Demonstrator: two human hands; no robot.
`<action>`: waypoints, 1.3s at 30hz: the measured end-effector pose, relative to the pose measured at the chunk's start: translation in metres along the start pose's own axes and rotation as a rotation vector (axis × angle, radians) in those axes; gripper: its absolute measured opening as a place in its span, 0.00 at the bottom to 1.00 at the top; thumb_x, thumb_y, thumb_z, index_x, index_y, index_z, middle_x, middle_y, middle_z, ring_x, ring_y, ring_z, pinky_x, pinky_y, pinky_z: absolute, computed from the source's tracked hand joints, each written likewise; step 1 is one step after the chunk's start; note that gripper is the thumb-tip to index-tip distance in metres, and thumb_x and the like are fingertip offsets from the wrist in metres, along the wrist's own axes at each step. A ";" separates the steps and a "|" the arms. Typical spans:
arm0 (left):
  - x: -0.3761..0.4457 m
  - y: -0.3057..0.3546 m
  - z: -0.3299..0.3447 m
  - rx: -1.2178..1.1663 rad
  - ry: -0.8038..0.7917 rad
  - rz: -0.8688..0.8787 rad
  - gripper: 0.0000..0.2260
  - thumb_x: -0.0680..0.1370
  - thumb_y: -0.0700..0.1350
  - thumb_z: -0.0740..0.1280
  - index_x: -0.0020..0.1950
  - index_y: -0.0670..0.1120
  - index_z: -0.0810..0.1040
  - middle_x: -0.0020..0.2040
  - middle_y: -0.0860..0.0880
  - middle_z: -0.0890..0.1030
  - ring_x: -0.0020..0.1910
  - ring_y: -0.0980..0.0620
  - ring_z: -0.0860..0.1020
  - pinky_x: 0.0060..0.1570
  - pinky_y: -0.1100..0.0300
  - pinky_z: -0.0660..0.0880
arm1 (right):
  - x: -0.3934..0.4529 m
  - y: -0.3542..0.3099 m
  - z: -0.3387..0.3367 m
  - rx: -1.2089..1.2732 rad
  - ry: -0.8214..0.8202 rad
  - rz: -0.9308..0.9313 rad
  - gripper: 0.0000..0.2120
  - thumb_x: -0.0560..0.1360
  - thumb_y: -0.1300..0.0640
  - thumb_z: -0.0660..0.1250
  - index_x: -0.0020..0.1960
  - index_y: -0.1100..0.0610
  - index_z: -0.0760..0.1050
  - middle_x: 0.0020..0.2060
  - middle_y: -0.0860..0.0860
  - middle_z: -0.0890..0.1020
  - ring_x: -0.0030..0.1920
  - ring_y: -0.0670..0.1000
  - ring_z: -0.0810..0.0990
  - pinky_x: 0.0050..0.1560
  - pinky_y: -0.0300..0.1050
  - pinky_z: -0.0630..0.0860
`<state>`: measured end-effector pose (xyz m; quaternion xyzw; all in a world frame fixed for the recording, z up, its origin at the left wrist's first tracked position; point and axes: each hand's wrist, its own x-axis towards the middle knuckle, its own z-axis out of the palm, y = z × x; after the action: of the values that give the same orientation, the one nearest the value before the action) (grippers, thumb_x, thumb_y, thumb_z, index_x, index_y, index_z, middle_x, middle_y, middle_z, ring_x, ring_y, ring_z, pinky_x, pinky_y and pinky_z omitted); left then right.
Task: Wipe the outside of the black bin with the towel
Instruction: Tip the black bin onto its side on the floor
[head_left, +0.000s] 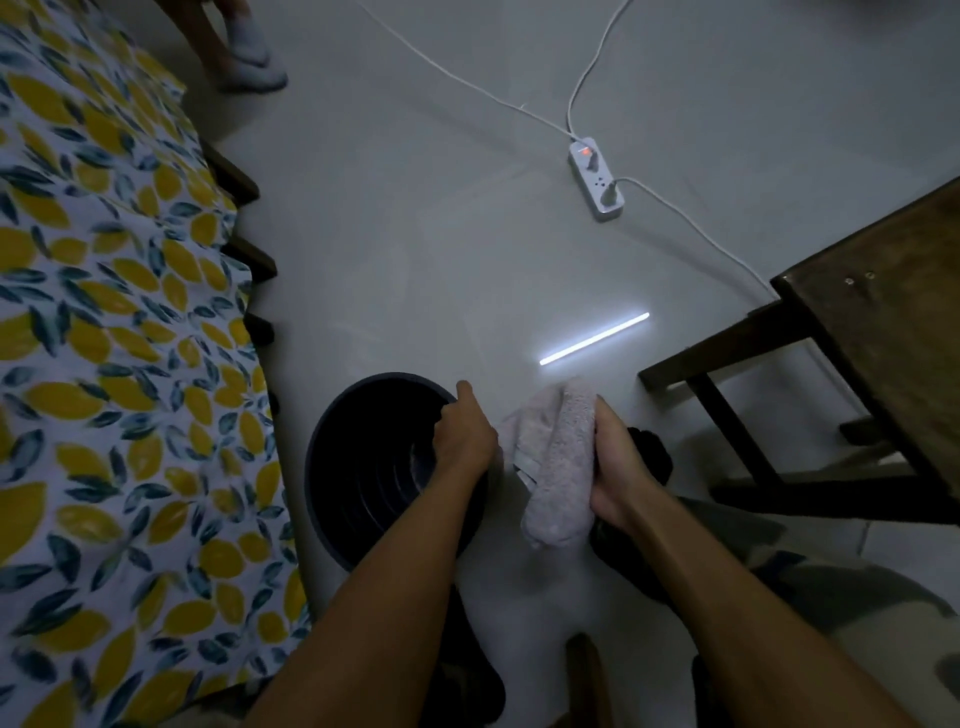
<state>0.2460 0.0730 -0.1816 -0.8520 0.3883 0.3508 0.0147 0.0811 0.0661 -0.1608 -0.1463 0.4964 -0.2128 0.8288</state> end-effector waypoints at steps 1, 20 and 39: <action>0.000 -0.003 -0.007 -0.021 0.006 -0.002 0.24 0.78 0.34 0.62 0.74 0.44 0.62 0.63 0.37 0.75 0.57 0.38 0.77 0.49 0.50 0.74 | 0.000 -0.002 0.008 -0.030 0.022 -0.049 0.14 0.86 0.38 0.44 0.62 0.37 0.66 0.57 0.51 0.77 0.42 0.43 0.83 0.63 0.53 0.80; 0.008 -0.097 -0.059 -0.406 0.093 0.026 0.25 0.78 0.34 0.67 0.73 0.50 0.70 0.69 0.42 0.74 0.54 0.49 0.72 0.52 0.58 0.73 | -0.024 -0.028 0.033 -0.081 0.146 -0.155 0.13 0.86 0.52 0.57 0.48 0.53 0.77 0.42 0.52 0.82 0.42 0.54 0.80 0.46 0.51 0.77; 0.035 -0.142 -0.028 0.029 -0.014 0.056 0.60 0.62 0.51 0.85 0.82 0.57 0.48 0.77 0.42 0.25 0.80 0.36 0.40 0.75 0.41 0.61 | 0.019 0.007 0.025 -0.334 0.240 -0.042 0.16 0.85 0.43 0.56 0.52 0.48 0.80 0.49 0.50 0.85 0.49 0.54 0.83 0.59 0.57 0.76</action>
<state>0.3731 0.1411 -0.2170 -0.8380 0.4170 0.3515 0.0199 0.1122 0.0630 -0.1669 -0.2654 0.6167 -0.1606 0.7235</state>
